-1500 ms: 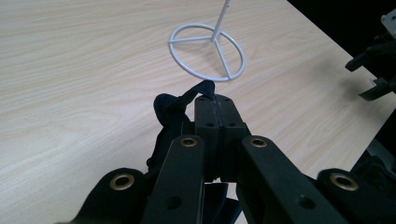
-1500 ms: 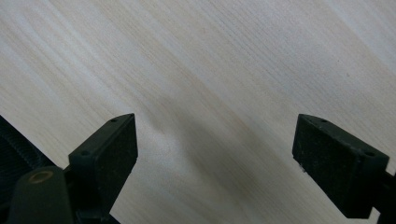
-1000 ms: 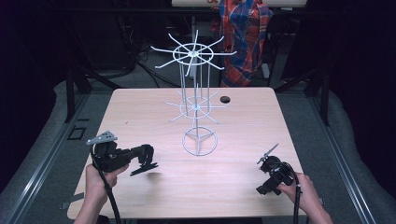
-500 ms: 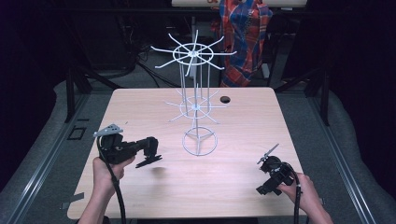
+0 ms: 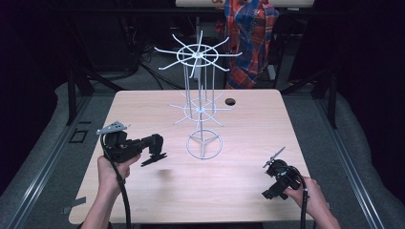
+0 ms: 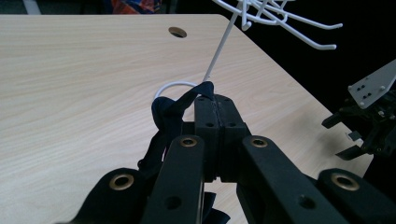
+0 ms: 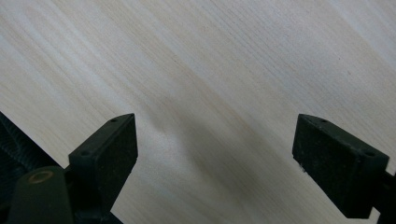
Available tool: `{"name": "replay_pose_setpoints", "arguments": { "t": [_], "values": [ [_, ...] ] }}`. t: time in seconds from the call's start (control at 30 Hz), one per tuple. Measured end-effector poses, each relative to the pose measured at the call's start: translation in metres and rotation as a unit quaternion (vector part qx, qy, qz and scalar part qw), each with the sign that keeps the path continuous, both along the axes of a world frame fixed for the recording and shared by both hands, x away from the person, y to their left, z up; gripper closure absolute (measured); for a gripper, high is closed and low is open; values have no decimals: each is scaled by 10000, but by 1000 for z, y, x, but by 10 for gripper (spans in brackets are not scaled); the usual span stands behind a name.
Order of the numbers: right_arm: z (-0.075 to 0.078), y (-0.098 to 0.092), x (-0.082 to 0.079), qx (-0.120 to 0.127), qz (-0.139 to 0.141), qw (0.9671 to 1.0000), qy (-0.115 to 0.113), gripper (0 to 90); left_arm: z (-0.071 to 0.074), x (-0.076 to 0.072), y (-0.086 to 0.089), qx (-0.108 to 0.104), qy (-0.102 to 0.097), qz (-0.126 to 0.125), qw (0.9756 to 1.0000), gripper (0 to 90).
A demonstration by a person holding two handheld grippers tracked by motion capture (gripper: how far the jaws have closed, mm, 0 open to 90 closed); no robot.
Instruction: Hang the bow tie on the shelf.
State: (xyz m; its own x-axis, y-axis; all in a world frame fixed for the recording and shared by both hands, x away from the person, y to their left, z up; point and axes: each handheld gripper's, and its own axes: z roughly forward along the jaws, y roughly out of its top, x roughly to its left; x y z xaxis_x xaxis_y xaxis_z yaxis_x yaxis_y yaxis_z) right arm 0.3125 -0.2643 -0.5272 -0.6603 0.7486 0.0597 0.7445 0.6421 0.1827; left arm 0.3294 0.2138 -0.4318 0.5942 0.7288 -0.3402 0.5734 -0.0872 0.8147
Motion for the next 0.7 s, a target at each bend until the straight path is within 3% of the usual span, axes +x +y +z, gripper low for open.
{"name": "replay_pose_setpoints", "arguments": {
  "t": [0.7],
  "values": [
    [2, -2, 0, -25, 76, 10000, -20, 139, 22, 9, -20, 180, -255, -2, 9995, 898]
  ]
}}
